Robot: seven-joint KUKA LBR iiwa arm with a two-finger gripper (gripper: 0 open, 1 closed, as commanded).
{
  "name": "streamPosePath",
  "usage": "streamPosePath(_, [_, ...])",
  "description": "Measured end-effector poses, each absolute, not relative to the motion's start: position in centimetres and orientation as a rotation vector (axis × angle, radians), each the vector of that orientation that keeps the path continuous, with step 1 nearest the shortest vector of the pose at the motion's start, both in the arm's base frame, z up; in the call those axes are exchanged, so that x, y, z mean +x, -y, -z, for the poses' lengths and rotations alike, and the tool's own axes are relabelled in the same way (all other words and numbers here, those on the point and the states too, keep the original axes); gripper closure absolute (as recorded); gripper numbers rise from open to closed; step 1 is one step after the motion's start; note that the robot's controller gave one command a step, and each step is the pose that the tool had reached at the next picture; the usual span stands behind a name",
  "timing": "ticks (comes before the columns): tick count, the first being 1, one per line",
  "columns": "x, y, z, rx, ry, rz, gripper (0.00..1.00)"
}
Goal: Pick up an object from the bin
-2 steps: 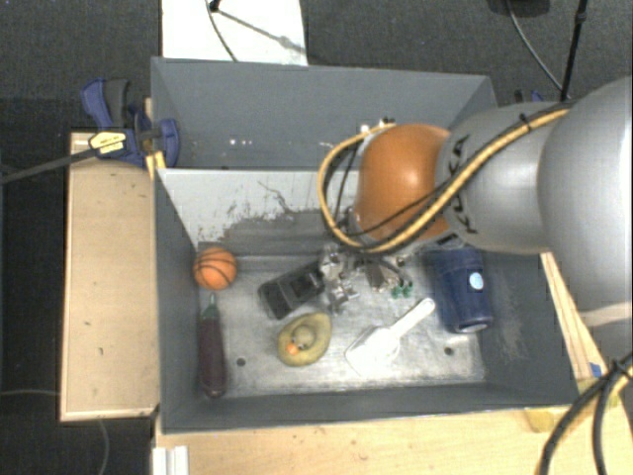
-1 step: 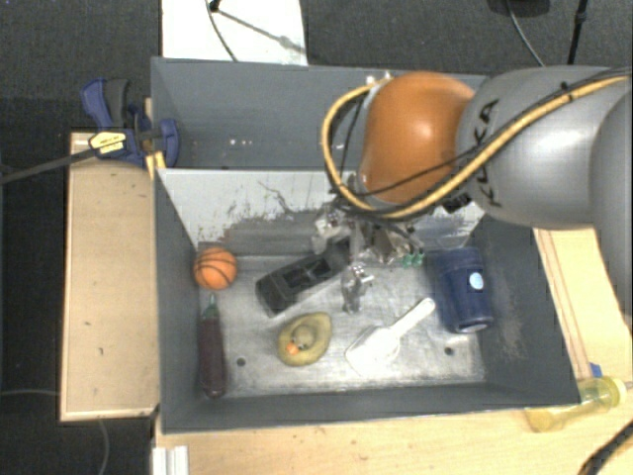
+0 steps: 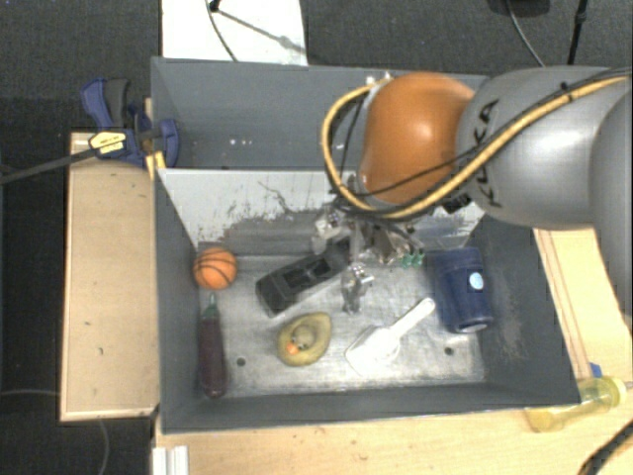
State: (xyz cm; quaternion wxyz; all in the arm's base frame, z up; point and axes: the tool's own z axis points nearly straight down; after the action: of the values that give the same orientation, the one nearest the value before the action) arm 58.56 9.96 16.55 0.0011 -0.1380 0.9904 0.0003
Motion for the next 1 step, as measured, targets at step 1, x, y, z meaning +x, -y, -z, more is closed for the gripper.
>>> streamPosePath(1, [60.99,-11.39,-9.22,-0.503,-3.04,-0.004,1.0])
